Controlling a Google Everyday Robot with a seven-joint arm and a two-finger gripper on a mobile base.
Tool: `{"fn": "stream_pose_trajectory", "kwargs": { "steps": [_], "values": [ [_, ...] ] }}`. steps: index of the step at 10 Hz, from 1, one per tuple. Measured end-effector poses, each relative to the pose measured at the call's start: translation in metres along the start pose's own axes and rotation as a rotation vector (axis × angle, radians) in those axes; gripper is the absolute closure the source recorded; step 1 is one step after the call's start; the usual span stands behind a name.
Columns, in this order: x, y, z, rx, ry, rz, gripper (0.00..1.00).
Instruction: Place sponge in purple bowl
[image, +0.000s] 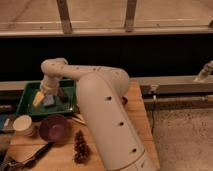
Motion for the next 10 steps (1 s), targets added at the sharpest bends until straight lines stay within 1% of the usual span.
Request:
{"fn": "stream_pose_trajectory", "kwargs": {
  "steps": [1, 3, 5, 6, 9, 10],
  "values": [
    [0.003, -0.003, 0.007, 0.0, 0.011, 0.003, 0.2],
    [0.009, -0.011, 0.022, 0.014, 0.039, 0.001, 0.2],
    [0.007, -0.013, 0.03, 0.019, 0.047, -0.004, 0.2],
    [0.004, -0.012, 0.034, 0.031, 0.035, -0.019, 0.2],
    [0.001, -0.016, 0.037, 0.074, -0.035, -0.037, 0.2],
    [0.001, -0.016, 0.039, 0.083, -0.047, -0.039, 0.2]
  ]
}}
